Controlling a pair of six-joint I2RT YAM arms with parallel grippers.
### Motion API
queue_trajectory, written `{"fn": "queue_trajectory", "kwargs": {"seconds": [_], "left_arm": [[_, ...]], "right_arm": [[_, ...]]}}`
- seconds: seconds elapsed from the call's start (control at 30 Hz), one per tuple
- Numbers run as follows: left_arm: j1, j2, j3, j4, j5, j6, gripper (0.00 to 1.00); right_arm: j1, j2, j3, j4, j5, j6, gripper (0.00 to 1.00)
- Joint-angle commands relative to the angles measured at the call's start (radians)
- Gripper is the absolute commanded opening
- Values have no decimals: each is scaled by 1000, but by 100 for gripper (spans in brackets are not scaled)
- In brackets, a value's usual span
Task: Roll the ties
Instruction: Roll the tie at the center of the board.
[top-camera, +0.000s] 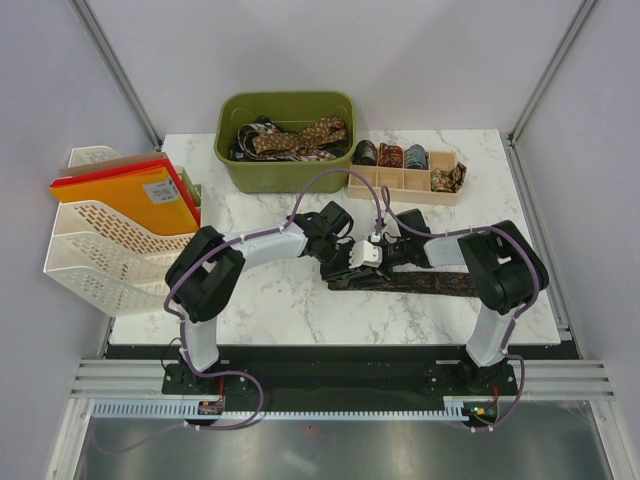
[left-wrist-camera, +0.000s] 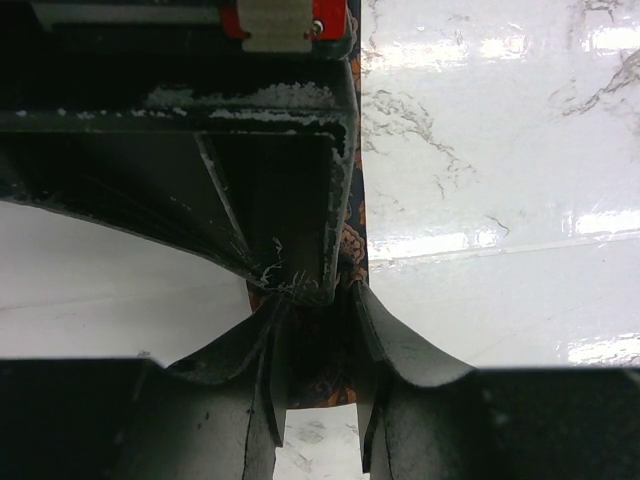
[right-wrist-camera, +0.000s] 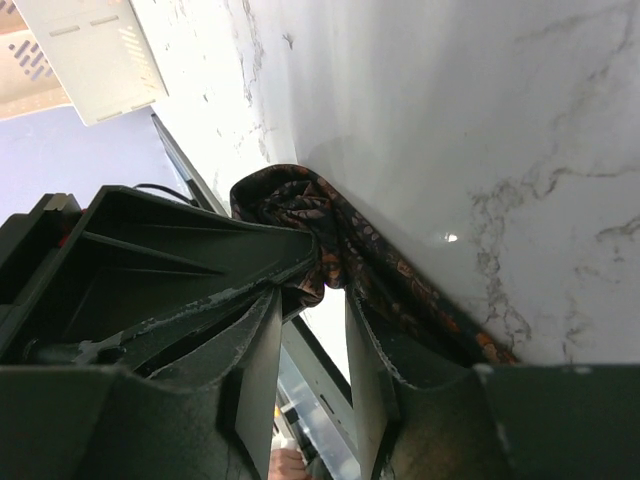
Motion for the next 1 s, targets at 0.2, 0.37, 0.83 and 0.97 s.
{"fn": "queue_trajectory", "kwargs": {"seconds": [0.2, 0.37, 0.83, 0.97], "left_arm": [[-7, 62, -31, -99, -52, 47, 35], [-6, 64, -28, -102, -50, 41, 34], [14, 61, -16, -102, -30, 18, 34], [19, 51, -16, -103, -18, 19, 34]], "right_arm": [[49, 9, -50, 325, -19, 140, 39], [50, 29, -88, 496, -43, 227, 37], [81, 69, -113, 477, 27, 246, 34], [81, 94, -67, 319, 58, 149, 29]]}}
